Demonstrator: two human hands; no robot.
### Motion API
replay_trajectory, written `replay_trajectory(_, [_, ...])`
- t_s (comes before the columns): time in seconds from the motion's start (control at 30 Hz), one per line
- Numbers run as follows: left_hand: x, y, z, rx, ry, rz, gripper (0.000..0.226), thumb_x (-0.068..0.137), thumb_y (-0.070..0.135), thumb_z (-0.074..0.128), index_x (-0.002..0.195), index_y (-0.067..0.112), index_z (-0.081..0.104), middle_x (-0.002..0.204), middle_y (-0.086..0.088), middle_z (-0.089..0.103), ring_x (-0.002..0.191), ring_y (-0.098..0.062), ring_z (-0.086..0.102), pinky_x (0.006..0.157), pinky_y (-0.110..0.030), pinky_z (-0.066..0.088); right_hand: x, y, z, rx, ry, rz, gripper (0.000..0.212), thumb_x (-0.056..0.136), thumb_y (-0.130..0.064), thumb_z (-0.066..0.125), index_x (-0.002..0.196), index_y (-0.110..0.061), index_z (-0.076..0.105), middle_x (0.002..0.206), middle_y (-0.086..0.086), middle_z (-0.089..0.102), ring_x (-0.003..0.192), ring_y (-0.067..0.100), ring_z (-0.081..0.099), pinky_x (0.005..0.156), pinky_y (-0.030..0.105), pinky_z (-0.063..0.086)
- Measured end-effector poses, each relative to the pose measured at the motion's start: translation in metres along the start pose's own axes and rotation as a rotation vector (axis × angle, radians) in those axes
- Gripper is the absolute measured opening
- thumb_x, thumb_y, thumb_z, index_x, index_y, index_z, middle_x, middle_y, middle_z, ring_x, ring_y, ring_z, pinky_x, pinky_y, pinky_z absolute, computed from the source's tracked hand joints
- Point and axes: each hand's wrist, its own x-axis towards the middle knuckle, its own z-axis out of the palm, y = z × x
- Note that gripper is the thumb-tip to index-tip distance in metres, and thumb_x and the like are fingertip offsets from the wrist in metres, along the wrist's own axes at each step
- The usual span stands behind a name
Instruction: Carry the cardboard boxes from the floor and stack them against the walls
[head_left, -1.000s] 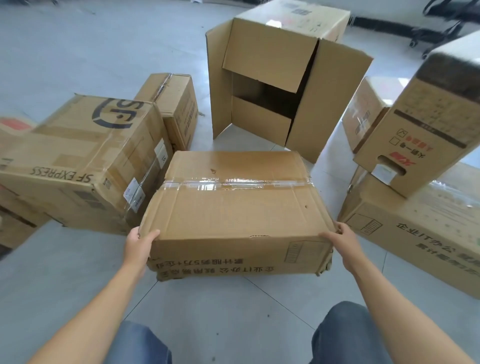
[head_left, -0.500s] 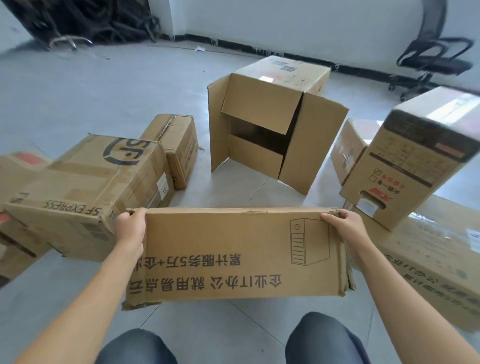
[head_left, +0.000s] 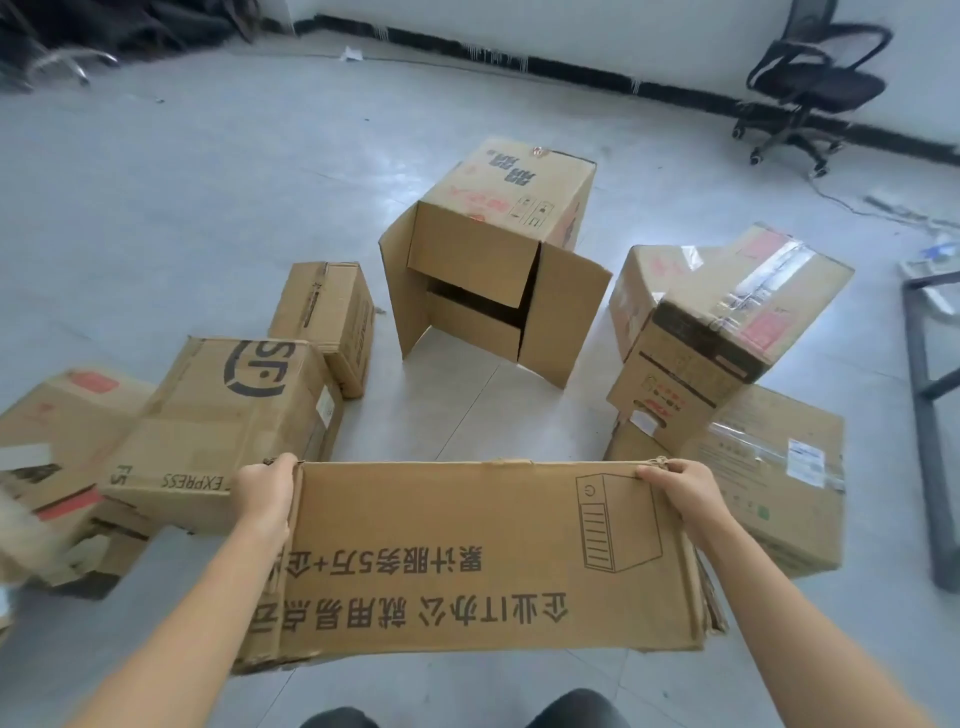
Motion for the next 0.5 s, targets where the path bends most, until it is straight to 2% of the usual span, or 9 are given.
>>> replay_trajectory(0.17, [-0.073,0.086,-0.019,0.079,-0.047,0.066,0.027,0.087,0.014,0.053,0.064,0.005,0.043,0.063,-0.009,0.043,0.063,-0.025,0.042,0.059,-0.032,0.033,-0.066,-0.059,-0.077,0.047,0.082,0.066,0.016,0.082,-0.014,0.067,0.087,0.001,0.067,0.079,0.012,0.063,0.070,0.021,0.057,0.065,0.031,0.046])
replay_trajectory(0.23, [-0.102,0.116,-0.023,0.080,-0.073,0.118,0.026,0.088,0.014,0.054,0.066,0.005,0.045,0.063,-0.009,0.043,0.063,-0.024,0.041,0.059,-0.032,0.032,-0.095,-0.080,-0.106,0.075,0.117,0.073,0.012,0.082,-0.014,0.067,0.083,-0.002,0.066,0.079,0.011,0.064,0.072,0.022,0.057,0.068,0.032,0.047])
replay_trajectory(0.3, [-0.127,0.139,-0.025,0.068,-0.104,0.171,0.023,0.088,0.013,0.053,0.069,0.005,0.045,0.064,-0.009,0.042,0.064,-0.024,0.040,0.059,-0.032,0.030,-0.122,-0.097,-0.132,0.099,0.158,0.074,0.008,0.083,-0.013,0.066,0.078,-0.007,0.064,0.078,0.009,0.063,0.074,0.021,0.057,0.064,0.030,0.045])
replay_trajectory(0.4, [-0.152,0.162,-0.024,0.054,-0.156,0.223,0.018,0.088,0.011,0.052,0.074,0.001,0.051,0.066,-0.007,0.045,0.074,-0.025,0.043,0.065,-0.032,0.033,-0.150,-0.113,-0.160,0.139,0.220,0.065,0.005,0.083,-0.012,0.066,0.082,-0.008,0.064,0.084,0.010,0.063,0.082,0.024,0.058,0.064,0.028,0.046])
replay_trajectory(0.5, [-0.164,0.182,-0.015,0.028,-0.220,0.264,0.026,0.089,0.013,0.050,0.064,0.004,0.046,0.064,-0.007,0.043,0.073,-0.025,0.043,0.067,-0.034,0.038,-0.169,-0.124,-0.177,0.177,0.301,0.047,0.005,0.084,-0.011,0.065,0.085,-0.006,0.064,0.087,0.010,0.061,0.083,0.022,0.055,0.072,0.031,0.044])
